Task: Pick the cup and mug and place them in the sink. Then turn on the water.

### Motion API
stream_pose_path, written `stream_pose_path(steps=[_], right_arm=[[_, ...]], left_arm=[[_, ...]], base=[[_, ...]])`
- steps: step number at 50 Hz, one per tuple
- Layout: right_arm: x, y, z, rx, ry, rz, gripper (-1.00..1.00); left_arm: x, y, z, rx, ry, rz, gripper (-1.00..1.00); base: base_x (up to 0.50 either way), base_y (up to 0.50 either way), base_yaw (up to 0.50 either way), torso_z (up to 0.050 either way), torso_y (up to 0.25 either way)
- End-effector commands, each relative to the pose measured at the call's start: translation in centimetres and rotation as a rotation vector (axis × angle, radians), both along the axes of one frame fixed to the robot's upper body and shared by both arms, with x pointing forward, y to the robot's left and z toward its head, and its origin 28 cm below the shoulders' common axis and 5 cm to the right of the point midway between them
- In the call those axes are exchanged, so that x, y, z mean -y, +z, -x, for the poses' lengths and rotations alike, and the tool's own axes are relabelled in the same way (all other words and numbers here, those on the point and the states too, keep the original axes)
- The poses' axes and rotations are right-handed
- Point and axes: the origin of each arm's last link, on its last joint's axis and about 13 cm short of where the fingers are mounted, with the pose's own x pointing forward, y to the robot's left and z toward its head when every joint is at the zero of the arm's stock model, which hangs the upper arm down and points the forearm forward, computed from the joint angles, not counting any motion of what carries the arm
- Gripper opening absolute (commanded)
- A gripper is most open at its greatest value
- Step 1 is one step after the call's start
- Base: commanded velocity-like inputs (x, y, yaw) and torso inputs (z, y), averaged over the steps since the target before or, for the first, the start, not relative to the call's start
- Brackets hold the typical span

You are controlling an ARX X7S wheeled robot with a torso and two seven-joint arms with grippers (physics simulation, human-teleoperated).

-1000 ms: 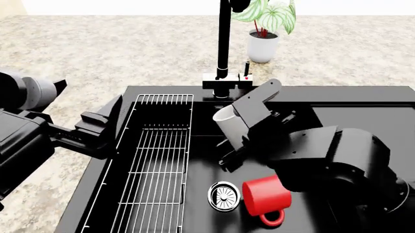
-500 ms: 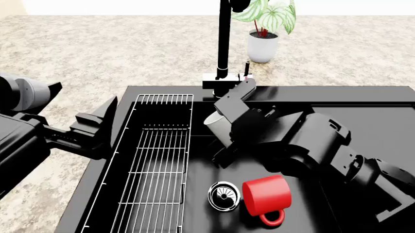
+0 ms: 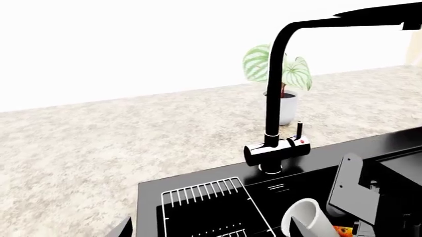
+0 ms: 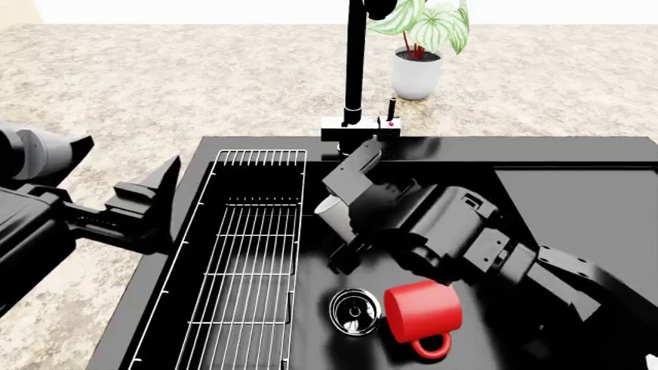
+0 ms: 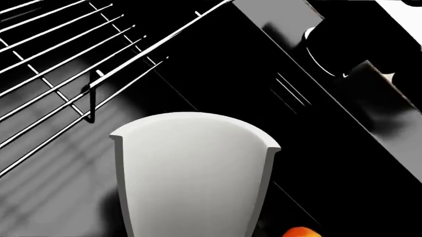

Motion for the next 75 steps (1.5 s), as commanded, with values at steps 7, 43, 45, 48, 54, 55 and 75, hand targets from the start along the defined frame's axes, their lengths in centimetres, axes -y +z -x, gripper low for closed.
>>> stream_pose_path(steps=[7,43,45,48,54,55,75], right_arm=[[-0.8,-1.5,-1.0,-0.043,0.044,0.051,-1.00],[-1.4,-3.4,-0.9,-0.157,0.176,0.349,-1.00],[-1.4,-3.4,-0.9,-0.161,0.183,0.354,-1.00],[-1.4,-3.4,-0.9,-0.164,0.189,0.351,-1.00],[-1.4,-3.3,-0.9,-0.167,0.198,0.339,-1.00],[-1.4,-3.3,-1.0,-0.168,0.199,0.339,-1.00],[-1.5,-2.8,-0.9,-0.173,0.223,0.302,1.00]], left_arm=[[-0.3,-0.4,0.0,-0.005,0.005,0.016,1.00],[-1.4,-2.0,0.0,-0.015,0.019,0.080,1.00],[-1.5,-2.1,0.0,-0.015,0.020,0.083,1.00],[-1.5,-2.2,0.0,-0.016,0.022,0.085,1.00],[-1.6,-2.2,-0.1,-0.017,0.024,0.089,1.00],[-1.6,-2.2,-0.1,-0.017,0.025,0.089,1.00],[-1.8,-2.4,0.0,-0.016,0.032,0.096,1.00]], base=[[0.00,0.00,0.00,0.000,0.000],[0.00,0.00,0.00,0.000,0.000],[0.00,0.00,0.00,0.000,0.000],[0.00,0.00,0.00,0.000,0.000],[0.00,0.00,0.00,0.002,0.000],[0.00,0.00,0.00,0.000,0.000],[0.00,0.00,0.00,0.000,0.000]])
